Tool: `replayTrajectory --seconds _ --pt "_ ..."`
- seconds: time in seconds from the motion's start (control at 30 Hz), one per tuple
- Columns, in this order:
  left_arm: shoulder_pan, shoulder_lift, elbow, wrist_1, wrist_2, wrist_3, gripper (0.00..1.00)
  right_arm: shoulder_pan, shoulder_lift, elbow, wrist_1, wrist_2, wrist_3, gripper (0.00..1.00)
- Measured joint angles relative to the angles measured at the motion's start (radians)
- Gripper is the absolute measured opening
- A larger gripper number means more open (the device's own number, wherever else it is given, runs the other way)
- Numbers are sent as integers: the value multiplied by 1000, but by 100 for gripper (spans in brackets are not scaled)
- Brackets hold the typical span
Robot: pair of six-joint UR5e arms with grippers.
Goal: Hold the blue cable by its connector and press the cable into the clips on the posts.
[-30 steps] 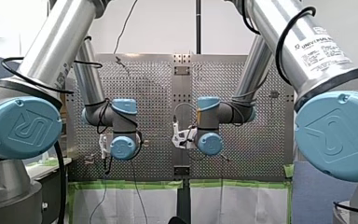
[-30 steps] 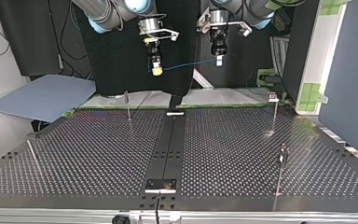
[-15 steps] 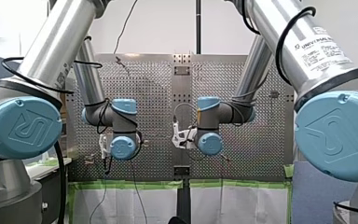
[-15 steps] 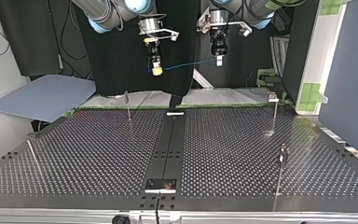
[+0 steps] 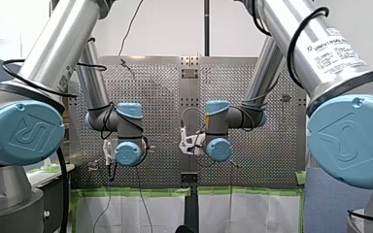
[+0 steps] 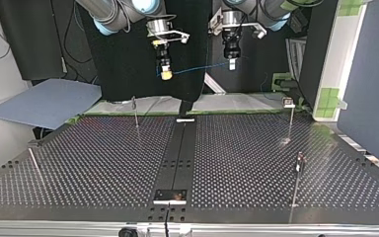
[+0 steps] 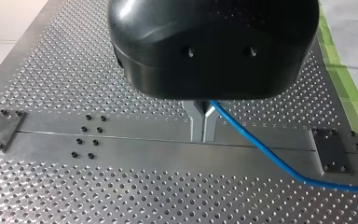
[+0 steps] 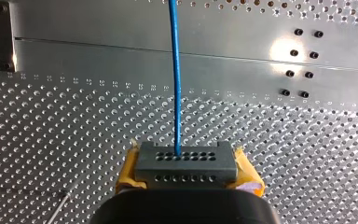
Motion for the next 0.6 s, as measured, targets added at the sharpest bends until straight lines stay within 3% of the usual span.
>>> replayTrajectory --seconds 0.23,0.47,0.6 --pt "-11 -12 -10 -6 3 7 0 5 5 -5 5 5 5 0" --pt "-25 -64 -20 -11 5 10 0 43 59 -58 59 59 56 0" --pt "-26 -98 -20 -11 5 11 0 47 91 -69 91 74 65 0"
